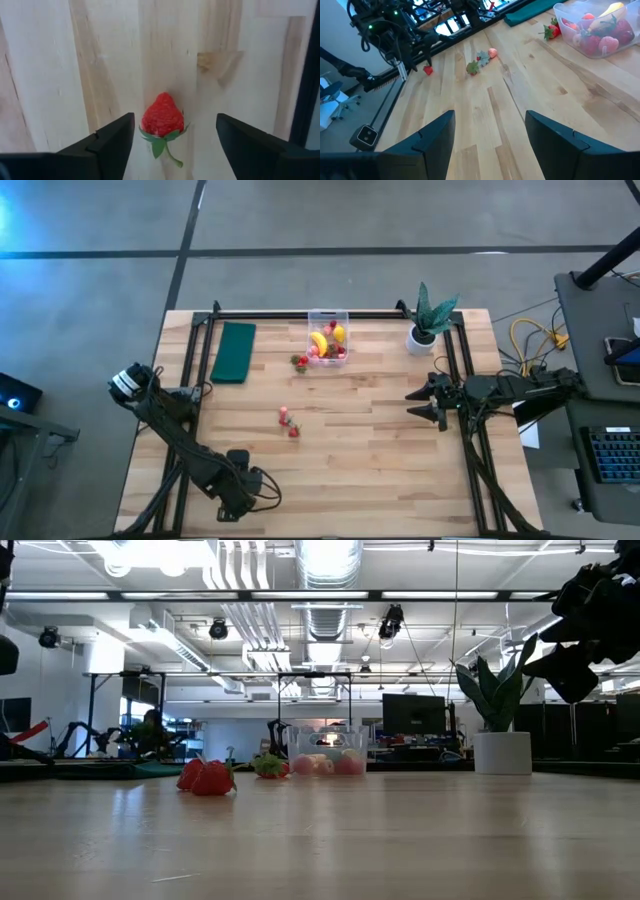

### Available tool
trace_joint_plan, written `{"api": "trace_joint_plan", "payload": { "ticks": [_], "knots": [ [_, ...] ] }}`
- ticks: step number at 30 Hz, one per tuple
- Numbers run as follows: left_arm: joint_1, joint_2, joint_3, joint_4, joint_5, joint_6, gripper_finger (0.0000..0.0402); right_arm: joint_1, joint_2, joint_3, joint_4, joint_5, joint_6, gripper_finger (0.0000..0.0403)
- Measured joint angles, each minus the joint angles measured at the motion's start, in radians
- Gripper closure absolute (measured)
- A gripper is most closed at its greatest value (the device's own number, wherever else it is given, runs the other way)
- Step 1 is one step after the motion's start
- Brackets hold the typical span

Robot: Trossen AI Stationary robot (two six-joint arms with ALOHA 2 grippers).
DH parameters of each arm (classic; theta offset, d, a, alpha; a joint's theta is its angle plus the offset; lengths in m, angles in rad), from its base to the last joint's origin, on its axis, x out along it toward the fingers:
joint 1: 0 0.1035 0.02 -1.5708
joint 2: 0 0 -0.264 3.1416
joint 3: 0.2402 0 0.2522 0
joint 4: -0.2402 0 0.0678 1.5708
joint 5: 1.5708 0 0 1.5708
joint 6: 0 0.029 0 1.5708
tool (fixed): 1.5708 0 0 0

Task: Pick and placing Produce into tupperware
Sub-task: Put the red strawberry into the transparent bin

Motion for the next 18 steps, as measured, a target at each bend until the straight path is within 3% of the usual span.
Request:
{"api": "trace_joint_plan", "payload": {
  "ticks": [11, 18],
  "knots": [
    [0.004, 0.083, -0.003, -0.001, 0.026, -0.027, 0.0134, 0.000, 0.000, 0.000, 0.000, 0.000, 0.000, 0.0170],
    [0.007, 0.086, -0.002, -0.009, 0.029, -0.027, 0.0182, 0.000, 0.000, 0.000, -0.001, 0.000, 0.000, 0.0170]
  ]
}}
